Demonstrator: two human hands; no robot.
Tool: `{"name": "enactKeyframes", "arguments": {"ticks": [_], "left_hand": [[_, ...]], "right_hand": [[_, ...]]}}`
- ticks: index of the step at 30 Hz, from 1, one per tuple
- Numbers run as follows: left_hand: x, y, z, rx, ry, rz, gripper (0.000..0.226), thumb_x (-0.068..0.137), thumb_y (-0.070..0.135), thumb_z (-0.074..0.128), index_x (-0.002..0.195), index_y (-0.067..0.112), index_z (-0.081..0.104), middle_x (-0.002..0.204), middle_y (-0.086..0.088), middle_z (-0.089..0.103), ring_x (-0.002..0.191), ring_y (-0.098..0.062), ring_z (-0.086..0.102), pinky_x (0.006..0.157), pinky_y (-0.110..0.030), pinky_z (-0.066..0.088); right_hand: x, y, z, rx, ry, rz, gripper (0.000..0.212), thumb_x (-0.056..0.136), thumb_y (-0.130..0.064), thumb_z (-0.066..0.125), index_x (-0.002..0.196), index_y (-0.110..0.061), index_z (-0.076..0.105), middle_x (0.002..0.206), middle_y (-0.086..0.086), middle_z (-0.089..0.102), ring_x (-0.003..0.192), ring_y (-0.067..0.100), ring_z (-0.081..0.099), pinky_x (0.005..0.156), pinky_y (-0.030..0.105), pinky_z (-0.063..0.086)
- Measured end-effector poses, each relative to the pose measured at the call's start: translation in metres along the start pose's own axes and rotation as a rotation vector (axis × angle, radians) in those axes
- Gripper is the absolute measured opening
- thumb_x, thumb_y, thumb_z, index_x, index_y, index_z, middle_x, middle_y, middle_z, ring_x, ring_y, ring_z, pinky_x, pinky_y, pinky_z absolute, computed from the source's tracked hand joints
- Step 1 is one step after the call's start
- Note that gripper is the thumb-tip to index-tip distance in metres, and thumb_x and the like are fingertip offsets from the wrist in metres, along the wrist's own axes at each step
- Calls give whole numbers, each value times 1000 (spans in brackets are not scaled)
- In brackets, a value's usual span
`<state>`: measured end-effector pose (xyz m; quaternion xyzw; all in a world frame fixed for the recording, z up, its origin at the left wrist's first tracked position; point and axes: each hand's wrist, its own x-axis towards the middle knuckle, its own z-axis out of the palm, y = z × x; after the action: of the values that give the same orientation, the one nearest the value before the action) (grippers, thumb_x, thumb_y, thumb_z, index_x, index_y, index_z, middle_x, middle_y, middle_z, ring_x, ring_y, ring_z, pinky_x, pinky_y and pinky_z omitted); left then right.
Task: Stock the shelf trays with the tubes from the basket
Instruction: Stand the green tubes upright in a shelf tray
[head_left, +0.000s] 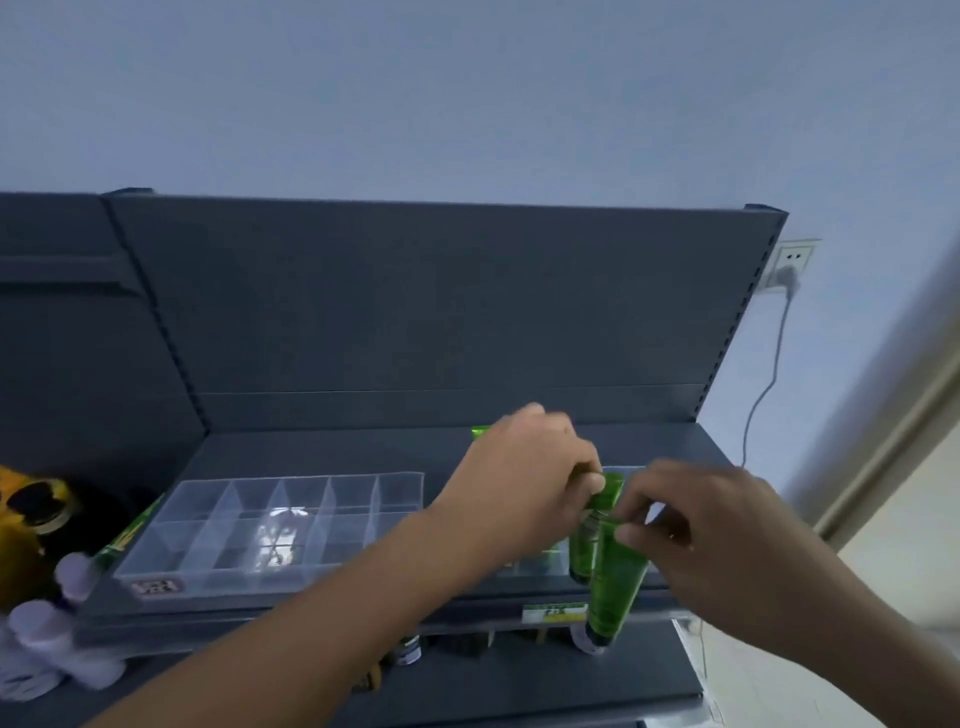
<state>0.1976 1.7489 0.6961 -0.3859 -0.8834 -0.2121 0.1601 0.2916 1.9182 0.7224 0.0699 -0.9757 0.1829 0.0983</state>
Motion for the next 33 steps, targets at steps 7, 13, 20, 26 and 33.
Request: {"name": "enactKeyframes", "arguments": {"ticks": [7, 13, 20, 26, 33], "left_hand": [[66, 3, 21, 4, 19, -51, 13, 91, 35, 65, 89, 28, 76, 84, 11, 70, 88, -15, 52, 80, -32, 43], [105, -22, 43, 112, -62, -113, 14, 91, 36, 63, 89, 29, 75, 86, 15, 71, 93, -14, 53, 89, -36, 42], [123, -46, 74, 148, -146, -203, 18, 91, 32, 58, 89, 34, 76, 88, 18, 73, 92, -13, 50, 87, -33, 35], [124, -58, 88, 141, -173, -244, 21, 92, 30, 54, 85, 34, 73, 89, 17, 73, 89, -12, 45, 88, -34, 34], [121, -65, 99, 132, -173, -222, 20, 91, 27, 56, 87, 34, 75, 85, 12, 73, 84, -15, 43, 84, -35, 33]], "right_hand": [[31, 49, -13, 46, 116, -44, 19, 78, -26, 75, 71, -35, 59, 76, -23, 63, 67, 5, 60, 62, 26, 47], [74, 82, 2, 75, 195, -80, 19, 77, -18, 77, 72, -29, 63, 68, -16, 59, 68, 5, 57, 59, 22, 41], [113, 103, 33, 101, 219, -57, 18, 81, -15, 73, 73, -27, 62, 72, -13, 59, 68, 8, 56, 62, 33, 46], [131, 111, 59, 71, 165, -47, 16, 82, -17, 72, 75, -29, 63, 75, -13, 59, 69, 8, 56, 59, 27, 41], [137, 119, 86, 29, 54, -2, 13, 83, -17, 69, 79, -28, 64, 82, -12, 62, 76, 11, 59, 61, 22, 40]]}}
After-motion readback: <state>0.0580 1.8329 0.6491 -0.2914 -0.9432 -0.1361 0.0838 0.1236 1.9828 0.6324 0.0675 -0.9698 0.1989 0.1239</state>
